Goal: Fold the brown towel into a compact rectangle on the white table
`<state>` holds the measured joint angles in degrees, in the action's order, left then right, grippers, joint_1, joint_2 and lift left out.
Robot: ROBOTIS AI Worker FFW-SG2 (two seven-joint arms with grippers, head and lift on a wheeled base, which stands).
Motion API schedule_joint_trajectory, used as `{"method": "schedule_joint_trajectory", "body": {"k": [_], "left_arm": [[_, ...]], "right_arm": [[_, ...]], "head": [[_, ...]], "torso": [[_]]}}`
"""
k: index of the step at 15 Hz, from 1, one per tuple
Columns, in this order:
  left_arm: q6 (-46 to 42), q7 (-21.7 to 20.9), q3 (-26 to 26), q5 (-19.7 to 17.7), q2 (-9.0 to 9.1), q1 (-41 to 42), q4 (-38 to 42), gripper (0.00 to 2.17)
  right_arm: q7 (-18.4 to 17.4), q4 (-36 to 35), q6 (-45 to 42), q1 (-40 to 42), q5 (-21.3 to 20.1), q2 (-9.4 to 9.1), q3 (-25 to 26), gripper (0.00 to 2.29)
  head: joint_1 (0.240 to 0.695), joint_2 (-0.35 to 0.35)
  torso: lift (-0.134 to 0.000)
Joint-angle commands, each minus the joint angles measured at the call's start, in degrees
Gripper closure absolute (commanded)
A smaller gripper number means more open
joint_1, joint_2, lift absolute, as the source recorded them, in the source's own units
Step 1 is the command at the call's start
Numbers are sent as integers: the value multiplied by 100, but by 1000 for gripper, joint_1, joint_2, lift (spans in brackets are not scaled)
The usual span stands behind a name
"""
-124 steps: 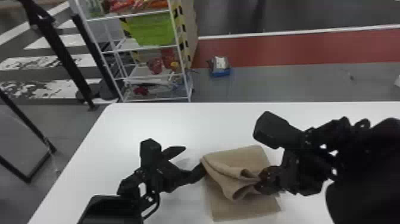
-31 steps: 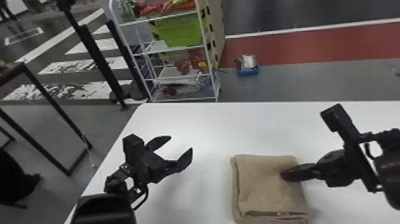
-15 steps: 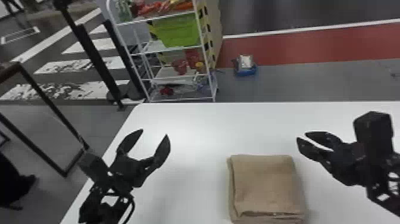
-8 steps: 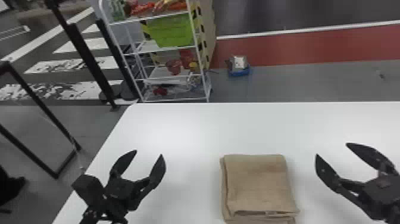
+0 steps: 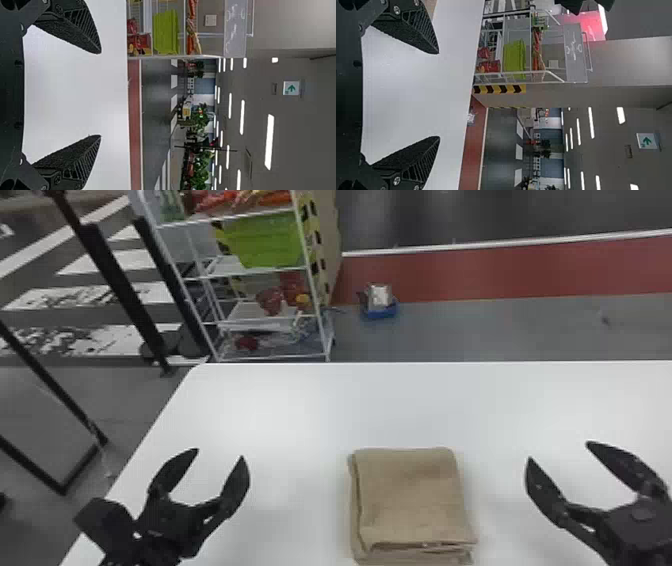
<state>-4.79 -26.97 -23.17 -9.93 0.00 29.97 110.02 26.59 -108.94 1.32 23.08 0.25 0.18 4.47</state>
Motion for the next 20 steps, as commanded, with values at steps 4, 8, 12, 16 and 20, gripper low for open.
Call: {"method": "schedule_joint_trajectory", "body": {"k": [4,8,12,16,20], "left_arm": [[-263,7,-3,-79,15,70,-16,140],[-386,7,-39,-167,15,97,-7,140],[-404,-10,-74,-184,15,97,-25,140],[-404,-19,-83,-193,15,97,-16,140],[-404,-28,-91,-193,15,97,-7,140]], "right_arm": [[-13,-136,5,82,45,-23,2,130],[-13,-171,23,117,45,-23,10,130],[-13,-171,23,109,80,-23,2,130],[-13,-171,40,100,80,-23,-7,130],[-22,-163,40,91,98,-23,-7,130]], "head": [[695,234],[695,238],[695,243],[695,246],[695,248]], "torso": [[-124],[-124],[-124],[-124],[-124]]}}
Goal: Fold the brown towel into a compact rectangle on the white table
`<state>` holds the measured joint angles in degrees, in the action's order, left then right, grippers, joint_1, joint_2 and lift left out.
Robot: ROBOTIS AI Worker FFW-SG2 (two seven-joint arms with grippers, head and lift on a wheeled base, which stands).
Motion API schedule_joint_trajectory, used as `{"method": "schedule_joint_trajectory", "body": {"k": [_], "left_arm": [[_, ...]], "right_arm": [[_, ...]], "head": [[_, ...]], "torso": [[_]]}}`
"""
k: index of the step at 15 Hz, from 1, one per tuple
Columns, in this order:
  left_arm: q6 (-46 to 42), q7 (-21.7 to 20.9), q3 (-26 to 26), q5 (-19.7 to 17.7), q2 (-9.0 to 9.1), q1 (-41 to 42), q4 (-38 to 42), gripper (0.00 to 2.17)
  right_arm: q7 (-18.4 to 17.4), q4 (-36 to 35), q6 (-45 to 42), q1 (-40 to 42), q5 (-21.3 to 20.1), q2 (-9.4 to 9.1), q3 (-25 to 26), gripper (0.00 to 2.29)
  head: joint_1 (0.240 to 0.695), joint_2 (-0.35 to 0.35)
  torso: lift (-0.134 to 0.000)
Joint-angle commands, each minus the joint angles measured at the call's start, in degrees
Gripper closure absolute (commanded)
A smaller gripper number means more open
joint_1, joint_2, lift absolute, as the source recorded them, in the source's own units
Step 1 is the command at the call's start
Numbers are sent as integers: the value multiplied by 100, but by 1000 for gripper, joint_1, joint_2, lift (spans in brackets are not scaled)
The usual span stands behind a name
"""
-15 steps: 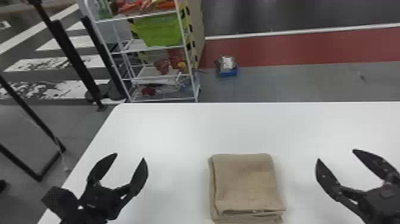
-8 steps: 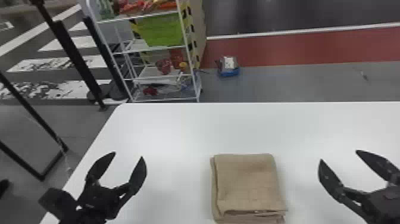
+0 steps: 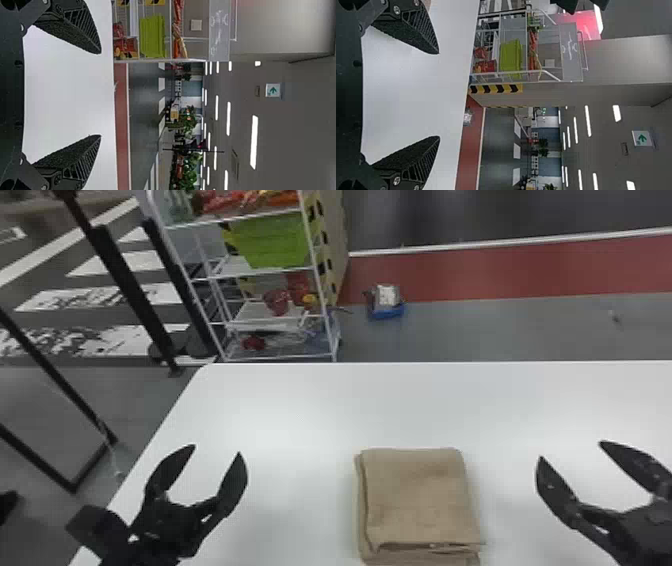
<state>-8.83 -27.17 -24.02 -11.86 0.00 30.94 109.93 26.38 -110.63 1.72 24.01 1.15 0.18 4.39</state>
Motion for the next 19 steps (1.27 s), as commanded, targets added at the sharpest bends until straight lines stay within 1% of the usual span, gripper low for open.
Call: {"method": "schedule_joint_trajectory", "body": {"k": [1,2,19], "left_arm": [[0,-25,-15,-62,15,0,2,140],[0,-52,-15,-106,15,0,2,140],[0,-52,-24,-124,15,0,2,140]], "right_arm": [[-1,6,0,-10,8,-23,-9,130],[-1,6,0,-10,8,-23,-9,130],[-10,6,-18,-1,8,-23,-26,130]], "head": [[695,247],[695,247],[695,252]], "torso": [[-124],[-124],[-124]]}}
